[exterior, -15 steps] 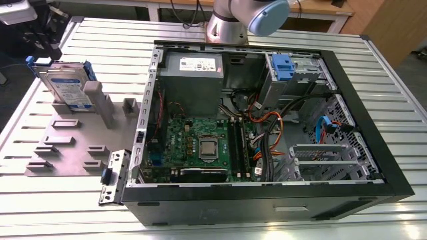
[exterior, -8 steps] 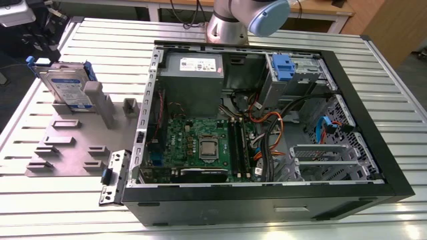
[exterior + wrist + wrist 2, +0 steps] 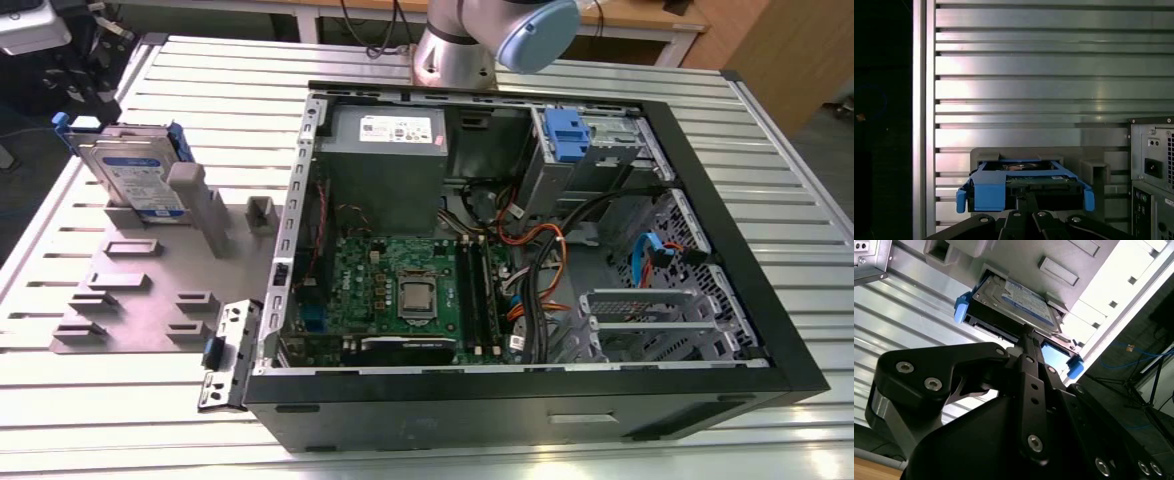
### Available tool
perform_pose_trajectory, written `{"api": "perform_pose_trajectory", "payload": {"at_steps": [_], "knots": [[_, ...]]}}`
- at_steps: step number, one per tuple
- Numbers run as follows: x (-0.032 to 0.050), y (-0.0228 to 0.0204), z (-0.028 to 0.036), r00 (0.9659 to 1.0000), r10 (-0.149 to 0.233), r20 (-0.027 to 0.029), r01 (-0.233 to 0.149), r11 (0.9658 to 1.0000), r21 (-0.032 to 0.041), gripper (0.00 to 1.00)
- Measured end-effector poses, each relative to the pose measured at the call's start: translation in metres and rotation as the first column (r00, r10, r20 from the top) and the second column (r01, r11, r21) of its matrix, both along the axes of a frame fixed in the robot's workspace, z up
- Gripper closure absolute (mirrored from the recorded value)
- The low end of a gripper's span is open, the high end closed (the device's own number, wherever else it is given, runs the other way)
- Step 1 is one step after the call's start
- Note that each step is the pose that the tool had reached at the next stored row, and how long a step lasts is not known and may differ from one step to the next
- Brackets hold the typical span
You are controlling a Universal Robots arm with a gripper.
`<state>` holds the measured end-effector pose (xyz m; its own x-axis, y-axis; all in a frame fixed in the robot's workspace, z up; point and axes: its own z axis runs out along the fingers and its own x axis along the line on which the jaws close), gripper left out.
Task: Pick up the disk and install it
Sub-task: 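Reach for the disk, then pick up the disk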
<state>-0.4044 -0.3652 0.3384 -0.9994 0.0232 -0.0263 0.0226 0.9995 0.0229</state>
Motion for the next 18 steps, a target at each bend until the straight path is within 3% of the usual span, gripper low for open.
{"api": "perform_pose_trajectory", "payload": {"at_steps": [6,18], "knots": [[0.0025,-0.0026,0.0,1.0,0.0,-0.0001,0.0,1.0,0.0,0.89],[0.0028,-0.0027,0.0023,1.0,0.0,-0.0008,0.0,1.0,0.0001,0.89]]}}
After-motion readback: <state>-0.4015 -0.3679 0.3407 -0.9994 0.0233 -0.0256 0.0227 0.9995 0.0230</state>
